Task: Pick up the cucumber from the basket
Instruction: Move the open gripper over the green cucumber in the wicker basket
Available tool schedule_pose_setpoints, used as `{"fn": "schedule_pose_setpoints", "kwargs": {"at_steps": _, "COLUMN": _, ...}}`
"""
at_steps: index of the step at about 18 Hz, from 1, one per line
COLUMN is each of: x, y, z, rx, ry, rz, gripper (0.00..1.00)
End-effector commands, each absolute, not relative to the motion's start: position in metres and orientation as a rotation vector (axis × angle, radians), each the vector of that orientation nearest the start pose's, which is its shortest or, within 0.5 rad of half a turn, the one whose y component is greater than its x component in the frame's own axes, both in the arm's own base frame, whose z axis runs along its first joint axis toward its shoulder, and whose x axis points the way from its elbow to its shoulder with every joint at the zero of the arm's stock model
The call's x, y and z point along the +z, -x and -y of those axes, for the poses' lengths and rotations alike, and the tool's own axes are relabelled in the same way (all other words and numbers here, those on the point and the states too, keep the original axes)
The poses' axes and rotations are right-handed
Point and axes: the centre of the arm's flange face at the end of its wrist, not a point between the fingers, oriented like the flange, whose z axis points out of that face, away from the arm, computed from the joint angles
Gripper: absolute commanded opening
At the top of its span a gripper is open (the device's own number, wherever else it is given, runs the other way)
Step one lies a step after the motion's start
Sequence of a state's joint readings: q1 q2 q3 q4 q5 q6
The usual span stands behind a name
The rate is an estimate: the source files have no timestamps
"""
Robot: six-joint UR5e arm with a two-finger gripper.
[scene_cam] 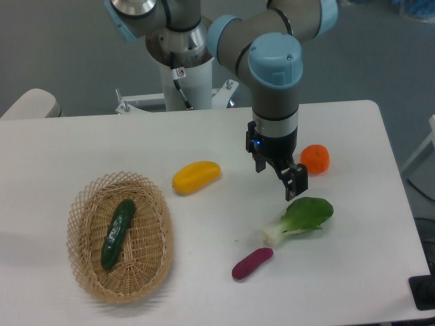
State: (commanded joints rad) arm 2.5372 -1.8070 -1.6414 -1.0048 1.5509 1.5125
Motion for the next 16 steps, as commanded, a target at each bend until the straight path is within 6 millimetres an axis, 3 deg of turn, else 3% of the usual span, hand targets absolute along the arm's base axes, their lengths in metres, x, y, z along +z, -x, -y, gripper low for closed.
{"fn": "schedule_pose_setpoints", "kwargs": {"at_steps": 5, "x": 0.384, "y": 0.403, "z": -0.457, "rx": 0.355, "ry": 2.898, "rz": -0.844, "gripper": 1.0}}
{"fn": "schedule_pose_setpoints", "kwargs": {"at_steps": 8, "x": 0.377, "y": 0.382, "z": -0.47, "rx": 0.326, "ry": 2.903, "rz": -0.826, "gripper": 1.0}}
{"fn": "schedule_pose_setpoints", "kwargs": {"at_steps": 9, "x": 0.37, "y": 0.37, "z": -0.475, "rx": 0.304, "ry": 2.915, "rz": -0.781, "gripper": 1.0}}
{"fn": "schedule_pose_setpoints", "kwargs": {"at_steps": 11, "x": 0.375, "y": 0.347, "z": -0.487, "rx": 0.294, "ry": 2.93, "rz": -0.613, "gripper": 1.0}}
{"fn": "schedule_pose_setpoints", "kwargs": {"at_steps": 16, "x": 0.368, "y": 0.268, "z": -0.532, "rx": 0.216, "ry": 2.953, "rz": -0.287, "gripper": 1.0}}
